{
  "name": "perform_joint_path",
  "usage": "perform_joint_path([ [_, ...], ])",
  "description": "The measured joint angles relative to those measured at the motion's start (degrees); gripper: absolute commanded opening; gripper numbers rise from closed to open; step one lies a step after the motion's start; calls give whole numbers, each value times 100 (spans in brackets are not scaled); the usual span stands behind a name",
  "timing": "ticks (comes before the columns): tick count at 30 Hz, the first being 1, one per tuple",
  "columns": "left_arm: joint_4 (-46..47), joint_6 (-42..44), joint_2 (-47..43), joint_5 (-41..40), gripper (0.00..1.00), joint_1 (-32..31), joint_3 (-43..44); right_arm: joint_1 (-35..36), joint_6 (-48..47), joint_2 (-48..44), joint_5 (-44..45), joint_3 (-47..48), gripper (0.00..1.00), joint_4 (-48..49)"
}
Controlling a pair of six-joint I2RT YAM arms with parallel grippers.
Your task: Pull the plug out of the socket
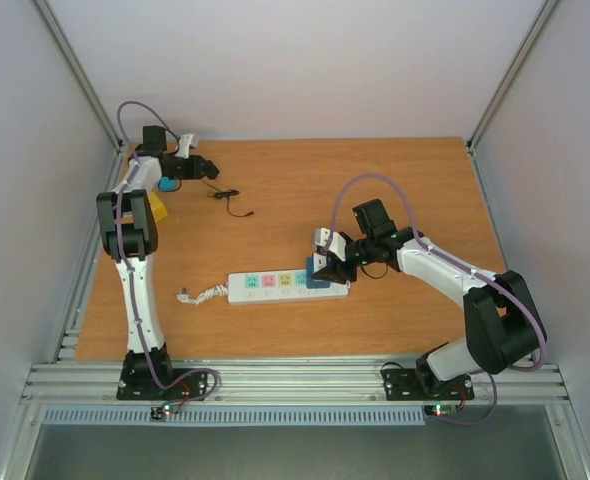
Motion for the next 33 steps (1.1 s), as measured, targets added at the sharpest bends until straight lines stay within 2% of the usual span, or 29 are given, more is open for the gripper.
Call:
perform_joint_path([
  [6, 9, -20, 31, -181, 55, -2, 72, 0, 0, 33, 0, 31, 24, -4],
  [13, 22, -37, 35, -540, 65, 4, 164, 0, -2, 31, 4, 37, 25, -17],
  [18, 28, -20, 35, -726, 67, 31, 199, 0, 0, 31, 4, 37, 25, -22],
  [24, 15, 162, -118, -791, 69, 76, 219, 0, 0, 20, 4, 37, 31, -24],
  [30, 46, 573, -1095, -796, 69, 76, -337, 0, 7, 17, 7, 81, 37, -109],
  [31, 50, 619, -1259, -789, 69, 74, -426, 0, 9, 20, 7, 92, 40, -127],
  [33, 70, 765, -1655, -785, 70, 72, -662, 0, 13, 20, 7, 114, 57, -162],
])
